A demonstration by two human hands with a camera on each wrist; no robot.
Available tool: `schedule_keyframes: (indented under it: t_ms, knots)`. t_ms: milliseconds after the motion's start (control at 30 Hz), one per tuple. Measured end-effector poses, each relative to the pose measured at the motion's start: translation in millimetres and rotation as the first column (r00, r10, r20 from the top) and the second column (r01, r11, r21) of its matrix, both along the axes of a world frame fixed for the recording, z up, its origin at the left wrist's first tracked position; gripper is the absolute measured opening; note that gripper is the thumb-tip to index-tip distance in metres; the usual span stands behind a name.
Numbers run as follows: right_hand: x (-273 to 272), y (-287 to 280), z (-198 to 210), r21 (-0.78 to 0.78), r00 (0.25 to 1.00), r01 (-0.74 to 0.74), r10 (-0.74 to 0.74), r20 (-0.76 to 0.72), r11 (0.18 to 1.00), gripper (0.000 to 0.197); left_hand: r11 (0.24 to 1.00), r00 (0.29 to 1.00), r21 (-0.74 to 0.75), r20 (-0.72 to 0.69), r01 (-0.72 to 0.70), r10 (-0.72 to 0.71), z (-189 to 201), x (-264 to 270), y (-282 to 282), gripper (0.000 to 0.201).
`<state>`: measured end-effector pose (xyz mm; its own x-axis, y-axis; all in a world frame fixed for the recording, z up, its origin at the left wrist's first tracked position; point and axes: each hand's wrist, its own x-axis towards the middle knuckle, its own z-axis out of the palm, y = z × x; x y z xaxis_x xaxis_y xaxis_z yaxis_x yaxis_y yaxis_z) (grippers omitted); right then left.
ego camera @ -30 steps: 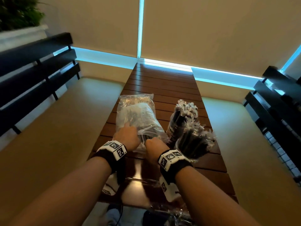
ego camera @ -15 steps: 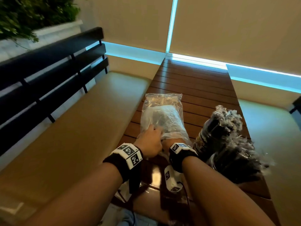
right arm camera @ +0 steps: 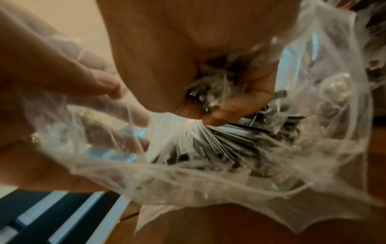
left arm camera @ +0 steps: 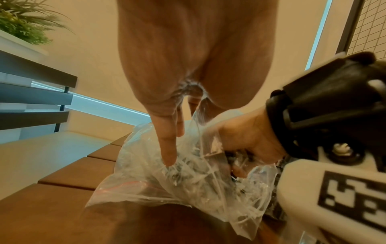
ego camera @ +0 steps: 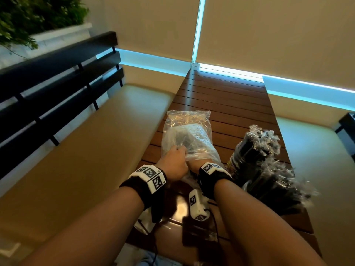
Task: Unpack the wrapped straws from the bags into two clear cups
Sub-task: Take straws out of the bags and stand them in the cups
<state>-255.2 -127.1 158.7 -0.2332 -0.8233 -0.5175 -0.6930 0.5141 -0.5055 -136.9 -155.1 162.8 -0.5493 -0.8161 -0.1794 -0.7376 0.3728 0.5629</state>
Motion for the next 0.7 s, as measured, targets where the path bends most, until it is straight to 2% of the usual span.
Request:
schedule_keyframes:
  t_ms: [33,67,133,200,367,600,700]
  knots:
    - [-1.8,-3.8,-3.4,-0.019,0.999,0.014,-0.015,-0.034,1.0,0.012,1.0,1.0,0.002,-0.011,-0.004,0.004,0.9,-0.9,-1.3,0.013]
    - [-4.8,-5.3,-4.5,-0.031,0.996,-0.024,0.021,-0.091,0.999,0.014,1.0,1.0,0.005,-0.019,-0.011,0.011,1.3,-1.9,-3.0,0.012]
    - [-3.4,-2.6,2.9,-0.047,0.997,-0.007,0.004,-0.074,0.999,0.033,0.999,0.999,0.01,-0.014,-0.033,0.033,1.5,-4.0,-5.8,0.012]
    - [-0.1,3.1,14.9,-0.061,0.99,-0.048,0.039,-0.135,0.997,0.039,0.998,0.998,0.019,-0.001,-0.056,0.056,1.9,-6.1,-9.0,0.011]
    - [-2.0,21.5,32.8,-0.053,0.938,-0.143,0.118,-0.327,0.988,0.033,0.995,0.995,0.005,-0.014,-0.1,0.1,4.9,-12.5,-12.5,0.009]
    - [-23.4,73.6,97.1,0.078,0.904,-0.215,0.229,-0.362,0.973,0.031,0.991,0.989,-0.044,0.069,-0.129,0.131,20.0,-27.1,-3.1,0.032]
    - [-33.2,102.2,128.6,0.139,0.833,-0.28,0.313,-0.456,0.95,0.022,0.987,0.984,-0.066,0.093,-0.146,0.151,25.4,-28.6,2.1,0.033]
